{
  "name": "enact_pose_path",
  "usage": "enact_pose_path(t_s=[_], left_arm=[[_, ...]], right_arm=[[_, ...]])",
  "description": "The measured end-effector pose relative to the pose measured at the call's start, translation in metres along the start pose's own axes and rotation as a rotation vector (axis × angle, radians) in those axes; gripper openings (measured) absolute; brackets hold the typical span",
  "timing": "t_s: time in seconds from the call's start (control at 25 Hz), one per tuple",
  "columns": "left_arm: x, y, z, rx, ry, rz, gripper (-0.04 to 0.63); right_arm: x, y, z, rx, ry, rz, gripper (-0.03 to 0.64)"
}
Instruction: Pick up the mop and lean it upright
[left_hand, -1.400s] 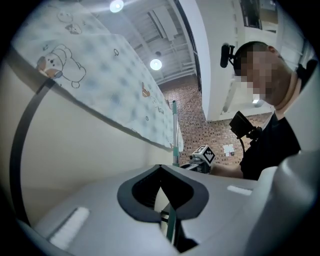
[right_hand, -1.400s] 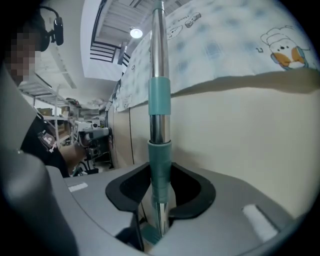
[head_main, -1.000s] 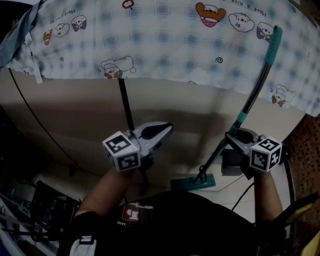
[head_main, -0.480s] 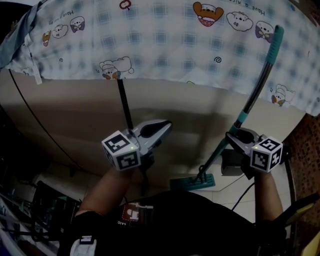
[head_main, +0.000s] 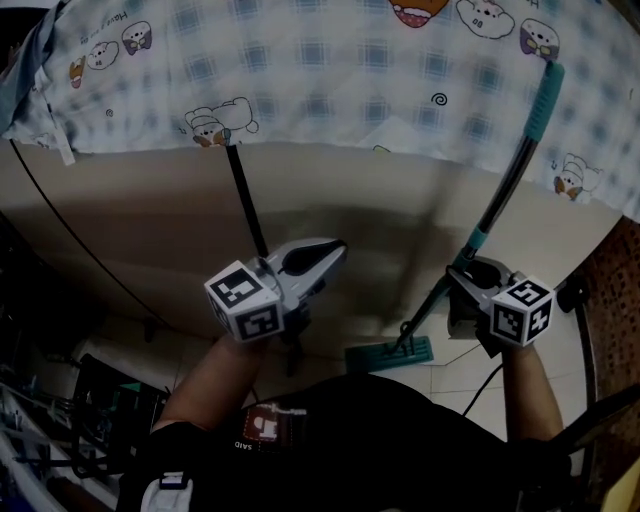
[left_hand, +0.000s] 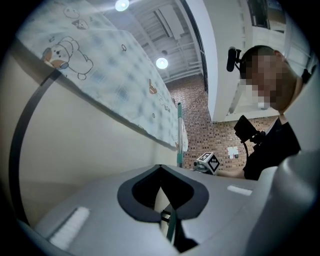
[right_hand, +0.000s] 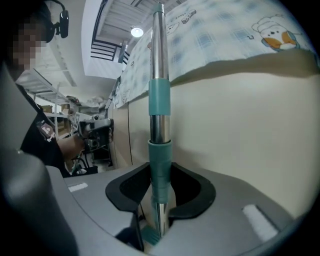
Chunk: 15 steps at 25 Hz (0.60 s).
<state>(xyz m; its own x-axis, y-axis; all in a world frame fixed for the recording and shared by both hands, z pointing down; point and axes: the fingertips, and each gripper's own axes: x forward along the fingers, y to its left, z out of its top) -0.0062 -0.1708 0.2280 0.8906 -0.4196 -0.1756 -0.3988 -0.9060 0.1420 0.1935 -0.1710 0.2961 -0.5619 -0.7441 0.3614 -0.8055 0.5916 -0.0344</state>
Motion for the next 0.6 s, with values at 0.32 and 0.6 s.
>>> enact_pose_path(t_s=[0.32, 0.6], left_arm=[[0.004, -0.002, -0.05, -0.048, 0.066, 0.004, -0.002], [0.011, -0.008, -0.103, -0.061, 0.142, -0.024, -0.002]], right_arm=[[0.032, -0.009, -0.082, 0.019, 0.084, -0.017, 0.14], [0.056, -0.019, -0.148, 0.042, 0.136, -0.04, 0.14]])
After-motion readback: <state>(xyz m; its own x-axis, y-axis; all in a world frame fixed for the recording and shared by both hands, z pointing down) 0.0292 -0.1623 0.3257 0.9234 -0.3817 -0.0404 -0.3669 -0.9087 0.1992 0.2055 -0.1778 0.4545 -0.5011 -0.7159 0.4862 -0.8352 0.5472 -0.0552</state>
